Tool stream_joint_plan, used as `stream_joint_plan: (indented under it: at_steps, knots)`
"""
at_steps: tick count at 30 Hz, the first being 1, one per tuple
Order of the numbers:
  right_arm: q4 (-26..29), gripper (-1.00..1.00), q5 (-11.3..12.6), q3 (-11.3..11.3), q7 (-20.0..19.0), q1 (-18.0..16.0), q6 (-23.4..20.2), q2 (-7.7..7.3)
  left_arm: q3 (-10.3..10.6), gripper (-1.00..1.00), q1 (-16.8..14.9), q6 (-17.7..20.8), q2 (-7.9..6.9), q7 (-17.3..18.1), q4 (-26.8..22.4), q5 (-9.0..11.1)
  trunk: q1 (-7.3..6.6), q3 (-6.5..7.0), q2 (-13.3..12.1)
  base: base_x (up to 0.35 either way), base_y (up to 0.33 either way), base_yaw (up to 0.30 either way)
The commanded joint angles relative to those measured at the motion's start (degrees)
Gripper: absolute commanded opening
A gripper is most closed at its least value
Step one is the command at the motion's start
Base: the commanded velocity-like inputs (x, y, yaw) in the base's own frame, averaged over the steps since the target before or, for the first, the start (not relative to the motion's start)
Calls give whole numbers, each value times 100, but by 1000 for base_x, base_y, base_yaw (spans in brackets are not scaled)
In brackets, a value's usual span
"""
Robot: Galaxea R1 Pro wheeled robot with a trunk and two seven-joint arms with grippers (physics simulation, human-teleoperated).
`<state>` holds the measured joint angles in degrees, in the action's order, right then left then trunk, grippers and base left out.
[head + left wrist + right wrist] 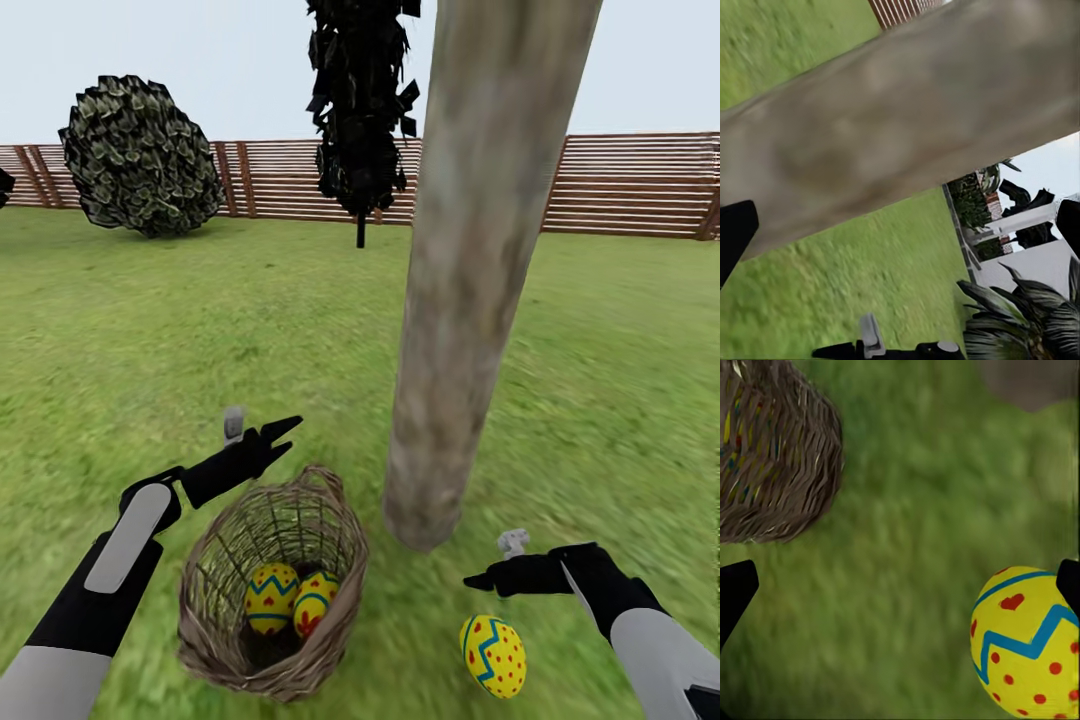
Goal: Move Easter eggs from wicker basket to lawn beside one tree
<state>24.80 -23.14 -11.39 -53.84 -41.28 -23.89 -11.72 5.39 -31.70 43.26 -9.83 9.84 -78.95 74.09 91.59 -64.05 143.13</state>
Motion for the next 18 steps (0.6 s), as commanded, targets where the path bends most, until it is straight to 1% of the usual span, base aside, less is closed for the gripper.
stream_joint_plan:
  at_steps: [1,4,7,11,18]
  knots:
    - [4,100,-41,-48,-34,-3,-46,9,2,100,-3,9,-5,18,-3,1,-19,17,-39,221,0,-184]
    - [0,100,-41,-48,-31,-3,-52,12,7,100,-3,-10,-16,28,-12,42,-19,22,-39,91,0,-76]
    - [-1,100,-41,-48,-23,-3,-48,19,-57,100,-3,-17,-18,28,-14,65,-19,23,-39,-22,0,-21]
    - [-2,100,-41,-48,-21,-3,-46,23,-113,100,-3,-19,-19,27,-11,84,-19,23,-39,-249,0,-5]
    - [-1,100,-41,-48,-21,-3,-46,21,-125,100,-3,-19,-19,27,-6,88,-19,23,-39,-328,0,0]
